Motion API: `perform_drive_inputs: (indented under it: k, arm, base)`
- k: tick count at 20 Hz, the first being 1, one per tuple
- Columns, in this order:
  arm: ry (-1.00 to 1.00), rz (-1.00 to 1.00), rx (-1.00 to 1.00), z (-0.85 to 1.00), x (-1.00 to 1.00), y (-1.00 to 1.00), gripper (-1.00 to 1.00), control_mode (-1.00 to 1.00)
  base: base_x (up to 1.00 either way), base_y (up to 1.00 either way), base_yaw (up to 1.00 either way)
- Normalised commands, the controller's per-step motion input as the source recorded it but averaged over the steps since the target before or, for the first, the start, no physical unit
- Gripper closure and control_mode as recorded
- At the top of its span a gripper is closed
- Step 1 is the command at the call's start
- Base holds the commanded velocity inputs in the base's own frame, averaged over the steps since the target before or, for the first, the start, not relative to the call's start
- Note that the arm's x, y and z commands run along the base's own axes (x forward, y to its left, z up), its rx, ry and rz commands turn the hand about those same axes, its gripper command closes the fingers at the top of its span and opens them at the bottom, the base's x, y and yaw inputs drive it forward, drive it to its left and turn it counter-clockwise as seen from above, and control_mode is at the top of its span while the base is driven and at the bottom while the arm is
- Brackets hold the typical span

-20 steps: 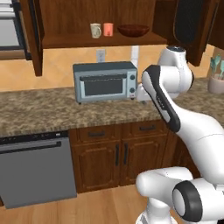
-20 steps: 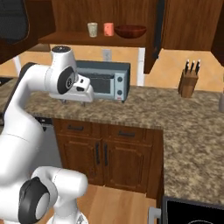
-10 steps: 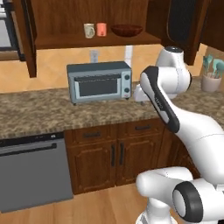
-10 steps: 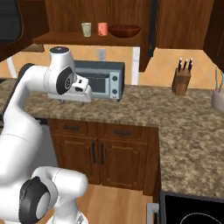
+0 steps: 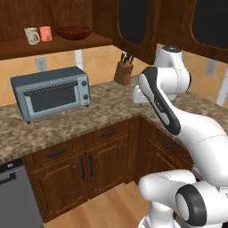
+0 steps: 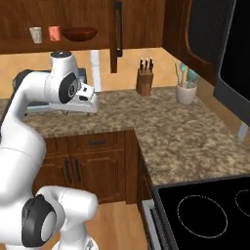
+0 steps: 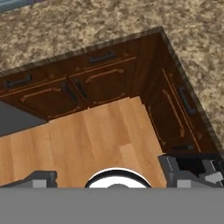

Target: Gather all objects into one cabinet and sort the glasses and bowls to opposite sides.

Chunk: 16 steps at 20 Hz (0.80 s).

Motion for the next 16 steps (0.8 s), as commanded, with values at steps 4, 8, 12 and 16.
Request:
perform_drive_inputs:
  k: [4,8,12,16]
  arm:
    - [0.0,0.0,0.0,0.0,0.0,0.0,-1.0,1.0]
    - [0.0,0.0,0.0,0.0,0.0,0.0,-1.0,1.0]
    - [0.0,0.0,0.0,0.0,0.0,0.0,-1.0,1.0]
    - [0.0,0.0,0.0,0.0,0.0,0.0,-1.0,1.0]
  base:
    - [-0.3,0.15,-0.55]
    - [-0.44,0.06,-0.56]
    - [-0.46,0.01,-0.6]
    - [-0.34,0.0,-0.72]
